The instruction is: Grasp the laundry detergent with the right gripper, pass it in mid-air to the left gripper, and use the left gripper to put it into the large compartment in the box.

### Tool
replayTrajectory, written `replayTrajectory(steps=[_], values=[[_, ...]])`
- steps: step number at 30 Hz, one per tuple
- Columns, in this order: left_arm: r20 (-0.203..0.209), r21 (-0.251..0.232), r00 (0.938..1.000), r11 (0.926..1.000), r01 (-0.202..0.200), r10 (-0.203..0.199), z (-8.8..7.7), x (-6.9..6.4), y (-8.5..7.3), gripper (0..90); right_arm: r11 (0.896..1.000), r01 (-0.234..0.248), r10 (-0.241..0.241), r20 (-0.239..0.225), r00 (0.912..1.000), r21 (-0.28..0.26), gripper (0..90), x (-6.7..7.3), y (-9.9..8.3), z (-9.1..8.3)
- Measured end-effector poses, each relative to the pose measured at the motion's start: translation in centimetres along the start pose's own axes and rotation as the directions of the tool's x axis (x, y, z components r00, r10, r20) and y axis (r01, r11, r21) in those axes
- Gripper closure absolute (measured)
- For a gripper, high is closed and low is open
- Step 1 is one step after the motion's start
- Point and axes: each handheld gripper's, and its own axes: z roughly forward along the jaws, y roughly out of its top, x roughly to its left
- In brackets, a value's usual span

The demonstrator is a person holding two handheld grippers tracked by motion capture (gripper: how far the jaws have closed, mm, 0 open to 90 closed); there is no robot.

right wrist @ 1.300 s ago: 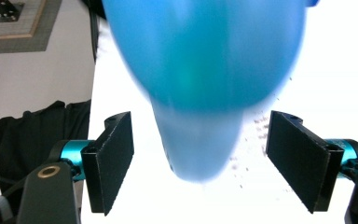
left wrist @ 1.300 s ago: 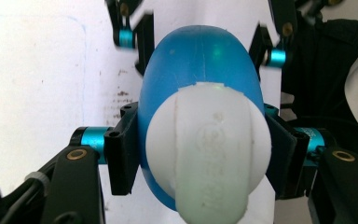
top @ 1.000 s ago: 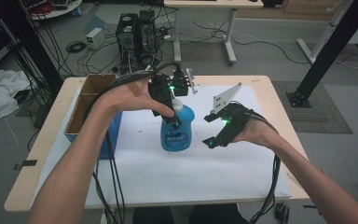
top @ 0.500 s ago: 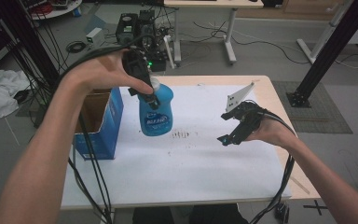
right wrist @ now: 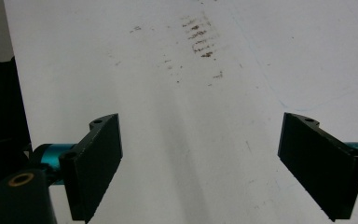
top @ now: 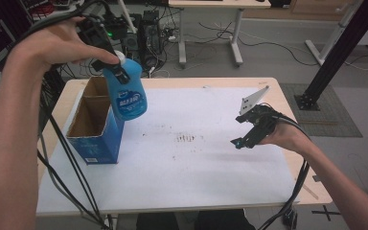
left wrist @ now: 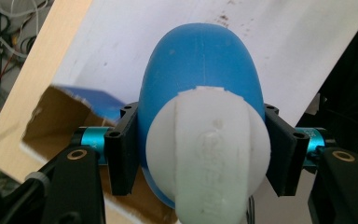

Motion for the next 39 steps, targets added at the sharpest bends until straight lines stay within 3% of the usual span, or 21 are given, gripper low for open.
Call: replayTrajectory(steps=[1,2,3,5,6,9,11,14,16,19,20,25,30,39], values=[[-0.001,0.0,0.9995,0.9995,0.033,-0.033,-0.2,0.4,-0.4,38.3,1.0,-0.003,0.003,0.003,1.0,0.001,12.9,0.0,0.0,0.0],[-0.001,0.0,0.9995,0.9995,0.033,-0.033,-0.2,0.4,-0.4,38.3,1.0,-0.003,0.003,0.003,1.0,0.001,12.9,0.0,0.0,0.0],[-0.004,-0.01,0.9972,0.9972,0.074,-0.074,-0.5,1.1,-0.9,38.3,1.0,0.0,0.0,0.002,1.0,-0.001,12.9,-0.1,0.0,-0.1],[-0.004,-0.01,0.9972,0.9972,0.074,-0.074,-0.5,1.1,-0.9,38.3,1.0,-0.004,0.004,0.001,1.0,-0.001,12.9,0.0,-0.1,-0.1],[-0.023,-0.014,0.9929,0.9931,0.116,-0.117,-1.1,2.2,-2.0,38.3,1.0,-0.004,0.004,0.001,1.0,-0.001,12.9,0.0,-0.1,-0.1],[-0.042,-0.011,0.9834,0.9842,0.176,-0.177,-1.3,3.3,-3.2,38.3,1.0,-0.004,0.004,0.01,0.9999,0.004,12.9,-0.1,-0.3,0.0],[-0.062,-0.017,0.9729,0.9748,0.222,-0.223,-1.5,3.9,-3.9,38.3,1.0,-0.008,0.008,0.013,0.9999,0.004,12.9,-0.1,-0.5,0.0],[-0.092,0.006,0.961,0.965,0.262,-0.261,-1.5,4.6,-4.8,38.3,1.0,-0.014,0.014,0.014,0.9998,0.006,12.9,-0.2,-0.7,0.1],[-0.103,0.003,0.9469,0.9519,0.306,-0.304,-1.5,5.2,-5.3,38.3,1.0,-0.011,0.011,0.012,0.9999,0.006,12.9,-0.2,-0.7,0.2],[-0.118,0.021,0.9386,0.9441,0.329,-0.324,-1.2,5.7,-6.0,38.3,1.0,-0.015,0.015,0.012,0.9998,0.004,12.9,0.0,-0.7,0.3],[-0.122,0.018,0.9326,0.9387,0.344,-0.34,-1.1,5.8,-6.2,38.3,1.0,-0.013,0.013,0.012,0.9998,0.002,12.9,0.0,-0.8,0.4],[-0.127,0.032,0.9219,0.9274,0.373,-0.366,-0.2,6.4,-7.1,38.3,1.0,-0.015,0.015,0.012,0.9998,0.006,12.9,0.0,-0.9,0.5],[-0.129,0.049,0.917,0.9211,0.386,-0.378,1.0,6.7,-7.6,38.3,1.0,-0.016,0.016,0.014,0.9998,0.004,12.9,0.0,-1.0,0.6],[-0.1,0.09,0.9244,0.922,0.377,-0.368,4.9,7.1,-8.5,38.2,1.0,-0.019,0.019,0.015,0.9997,0.019,12.9,0.3,-1.5,1.1]])
